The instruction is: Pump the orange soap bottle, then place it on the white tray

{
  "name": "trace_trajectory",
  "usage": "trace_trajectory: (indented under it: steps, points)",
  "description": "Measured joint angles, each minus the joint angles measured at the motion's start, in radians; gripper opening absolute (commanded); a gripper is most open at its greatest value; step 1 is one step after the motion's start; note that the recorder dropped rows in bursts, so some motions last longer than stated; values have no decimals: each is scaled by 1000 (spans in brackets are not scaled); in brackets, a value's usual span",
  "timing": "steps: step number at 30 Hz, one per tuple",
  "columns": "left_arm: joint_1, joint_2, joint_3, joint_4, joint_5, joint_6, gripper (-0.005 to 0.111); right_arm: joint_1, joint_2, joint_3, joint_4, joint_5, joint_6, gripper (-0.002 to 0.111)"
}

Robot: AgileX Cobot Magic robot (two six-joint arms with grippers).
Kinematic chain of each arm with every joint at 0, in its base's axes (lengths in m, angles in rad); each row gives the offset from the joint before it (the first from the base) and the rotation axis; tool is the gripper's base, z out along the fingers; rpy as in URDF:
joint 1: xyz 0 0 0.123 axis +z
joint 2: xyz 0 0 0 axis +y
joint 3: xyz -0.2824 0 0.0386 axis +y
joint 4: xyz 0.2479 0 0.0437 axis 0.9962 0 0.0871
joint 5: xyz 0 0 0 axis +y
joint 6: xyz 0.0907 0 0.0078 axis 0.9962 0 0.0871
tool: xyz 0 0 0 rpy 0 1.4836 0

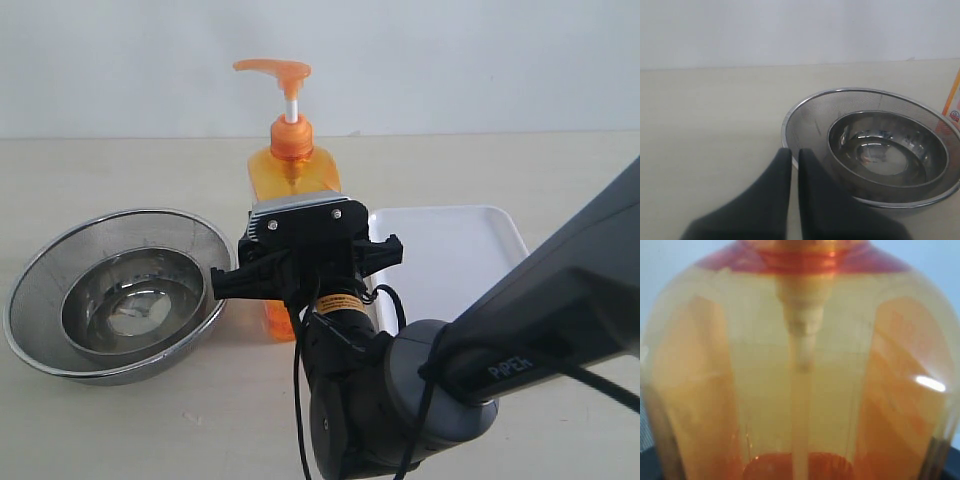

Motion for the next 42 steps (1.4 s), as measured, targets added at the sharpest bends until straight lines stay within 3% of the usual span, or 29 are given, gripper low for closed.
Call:
trace_trajectory:
  steps: [15, 42]
  points:
    - [0, 0, 0, 0, 0, 0, 5, 0, 0, 0, -1, -2, 49, 0]
    - [0, 0, 0, -2, 0, 0, 5, 0, -126, 2, 31, 57, -101, 0]
